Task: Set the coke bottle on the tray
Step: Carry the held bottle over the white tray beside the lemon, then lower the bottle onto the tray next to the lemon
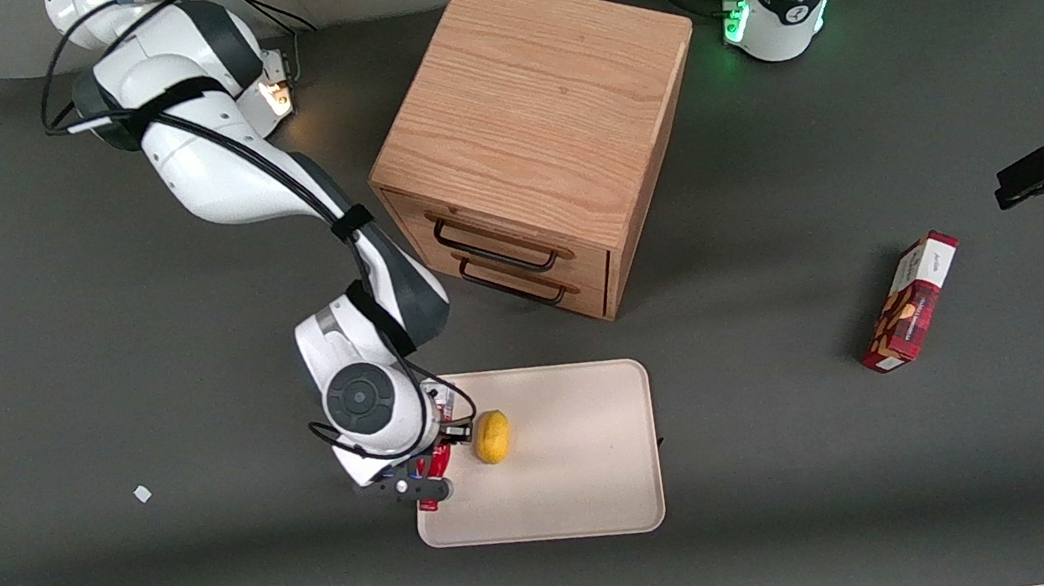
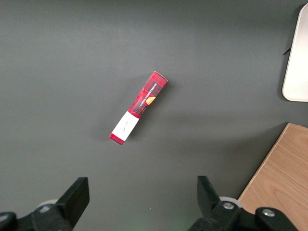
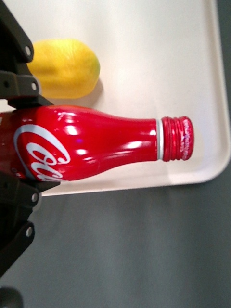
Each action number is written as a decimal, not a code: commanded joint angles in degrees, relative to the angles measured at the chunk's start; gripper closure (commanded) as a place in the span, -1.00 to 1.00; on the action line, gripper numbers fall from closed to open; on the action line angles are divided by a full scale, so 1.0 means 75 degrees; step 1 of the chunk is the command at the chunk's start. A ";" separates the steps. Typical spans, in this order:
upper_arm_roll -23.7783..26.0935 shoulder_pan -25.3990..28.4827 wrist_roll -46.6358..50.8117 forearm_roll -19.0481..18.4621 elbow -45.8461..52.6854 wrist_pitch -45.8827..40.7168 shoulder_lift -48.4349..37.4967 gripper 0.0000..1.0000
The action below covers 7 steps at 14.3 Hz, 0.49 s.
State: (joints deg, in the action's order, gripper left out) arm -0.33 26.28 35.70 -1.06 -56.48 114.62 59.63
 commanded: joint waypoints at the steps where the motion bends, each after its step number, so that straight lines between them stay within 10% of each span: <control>1: -0.0108 -0.0094 -0.0890 0.0023 0.0465 -0.0048 0.0276 1.00; 7: -0.0131 -0.0118 -0.1010 0.0047 0.0441 0.0432 0.0522 1.00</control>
State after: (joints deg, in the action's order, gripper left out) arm -0.86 25.12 29.42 -1.06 -55.95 117.35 62.00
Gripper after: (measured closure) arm 0.454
